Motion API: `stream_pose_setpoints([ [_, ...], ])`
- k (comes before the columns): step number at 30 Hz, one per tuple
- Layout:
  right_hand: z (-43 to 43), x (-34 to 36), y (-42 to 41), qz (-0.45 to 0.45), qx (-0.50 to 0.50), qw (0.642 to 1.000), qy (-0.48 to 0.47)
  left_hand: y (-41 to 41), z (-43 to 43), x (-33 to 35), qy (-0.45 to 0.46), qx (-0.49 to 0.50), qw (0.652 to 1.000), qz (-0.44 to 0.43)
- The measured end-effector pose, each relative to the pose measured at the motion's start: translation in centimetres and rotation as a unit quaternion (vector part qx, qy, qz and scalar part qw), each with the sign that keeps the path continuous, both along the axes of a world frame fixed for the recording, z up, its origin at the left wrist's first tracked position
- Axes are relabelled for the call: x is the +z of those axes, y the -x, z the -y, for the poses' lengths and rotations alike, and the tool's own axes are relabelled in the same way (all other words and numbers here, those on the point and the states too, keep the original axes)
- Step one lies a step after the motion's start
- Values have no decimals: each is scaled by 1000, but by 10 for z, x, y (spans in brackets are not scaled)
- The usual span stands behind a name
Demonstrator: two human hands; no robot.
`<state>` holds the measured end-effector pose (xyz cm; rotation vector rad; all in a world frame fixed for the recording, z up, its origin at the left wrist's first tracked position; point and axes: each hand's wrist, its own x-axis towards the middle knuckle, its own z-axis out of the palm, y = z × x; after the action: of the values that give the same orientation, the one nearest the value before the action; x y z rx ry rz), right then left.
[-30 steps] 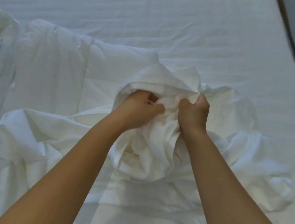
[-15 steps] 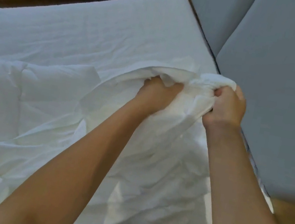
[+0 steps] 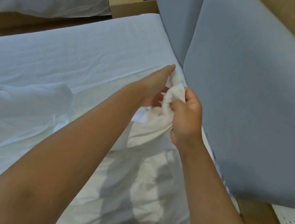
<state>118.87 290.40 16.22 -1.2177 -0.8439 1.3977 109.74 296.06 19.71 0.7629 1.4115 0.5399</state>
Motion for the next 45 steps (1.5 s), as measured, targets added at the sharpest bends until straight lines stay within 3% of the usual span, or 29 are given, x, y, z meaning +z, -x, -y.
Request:
stream_pose_setpoints([
  [2,3,-10,-5,58,5,998,0,-4,3,-20,35,-13,999,39],
  [4,5,-19,-10,94,29,995,-7,-7,12,-31,41,-70,996,-32],
  [7,12,-33,-13,140,166,976,4,0,21,-37,52,-90,986,-130],
  [9,22,-42,-10,100,184,977,49,7,28,-41,39,-124,967,-218],
  [11,24,-53,-7,30,67,988,137,12,35,-47,-28,-78,966,-246],
  [13,18,-65,-8,-48,24,961,271,15,43,-43,-79,4,979,-187],
  [16,5,-64,-6,-234,128,894,362,14,49,-30,-111,2,987,-114],
  [18,-6,-58,2,-269,135,898,322,13,55,-17,-98,-8,993,-71],
  [22,-23,-37,16,-156,107,940,284,21,59,-3,-108,-72,990,-55],
  [25,-21,-39,6,-176,55,952,245,28,60,-5,-53,-25,998,-12],
  [28,-9,-43,-5,-297,58,922,240,32,61,-27,-33,-44,991,-119],
  [30,-3,-47,-12,-263,74,938,212,32,61,-42,-41,-56,976,-208],
  [33,-3,-49,-24,-270,99,947,140,31,53,-59,-112,-39,955,-273],
  [38,-10,-49,-45,-168,175,968,59,20,26,-62,-145,-125,914,-358],
  [41,-11,-60,-57,-129,146,976,95,19,19,-63,-157,-224,901,-336],
  [45,-8,-70,-66,-38,101,986,125,16,20,-77,-146,-294,868,-373],
])
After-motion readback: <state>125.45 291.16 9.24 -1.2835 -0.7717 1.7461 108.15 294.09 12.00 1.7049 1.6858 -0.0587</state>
